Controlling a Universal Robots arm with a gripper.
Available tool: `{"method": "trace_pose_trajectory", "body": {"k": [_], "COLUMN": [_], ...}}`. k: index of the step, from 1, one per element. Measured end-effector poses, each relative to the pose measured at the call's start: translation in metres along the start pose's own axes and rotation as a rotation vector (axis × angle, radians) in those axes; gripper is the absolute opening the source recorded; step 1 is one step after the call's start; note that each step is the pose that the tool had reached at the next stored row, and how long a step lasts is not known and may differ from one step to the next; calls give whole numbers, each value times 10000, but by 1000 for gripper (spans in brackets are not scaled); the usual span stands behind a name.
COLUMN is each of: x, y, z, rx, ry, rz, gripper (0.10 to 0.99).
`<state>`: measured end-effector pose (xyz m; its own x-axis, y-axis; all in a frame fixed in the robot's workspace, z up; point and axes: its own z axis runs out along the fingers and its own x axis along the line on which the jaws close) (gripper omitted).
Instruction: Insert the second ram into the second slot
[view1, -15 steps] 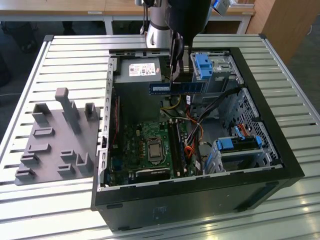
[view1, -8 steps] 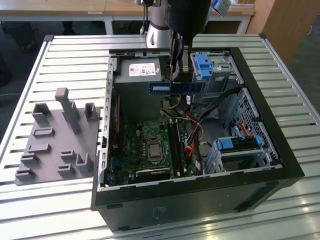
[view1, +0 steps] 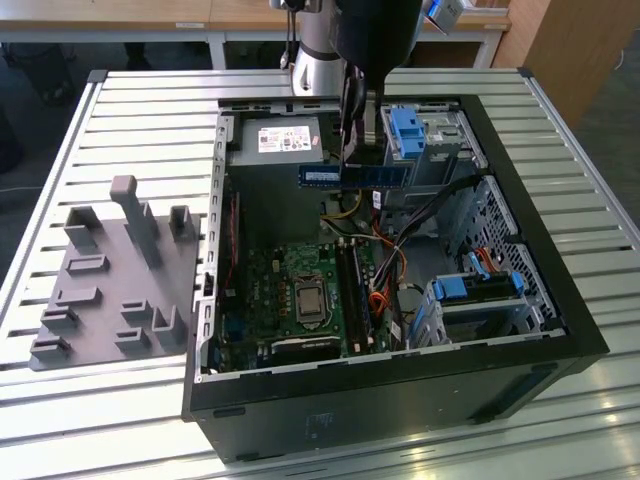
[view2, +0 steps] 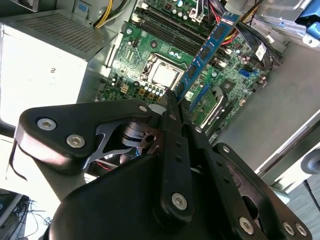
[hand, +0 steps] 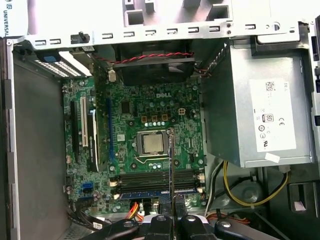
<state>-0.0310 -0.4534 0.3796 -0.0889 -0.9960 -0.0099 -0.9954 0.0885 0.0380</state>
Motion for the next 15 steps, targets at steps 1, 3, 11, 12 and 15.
{"method": "trace_pose_trajectory", "body": {"k": [1,3,11,12,15], "x": [0,0,0,0,0], "y": [0,0,0,0,0], "z": [0,0,0,0,0], "rx": [0,1,2,2,3], "ry": [-1,-2,-9,-10,-12], "rz": [23,69,234,253,314], "gripper": [137,137,137,137,137]}}
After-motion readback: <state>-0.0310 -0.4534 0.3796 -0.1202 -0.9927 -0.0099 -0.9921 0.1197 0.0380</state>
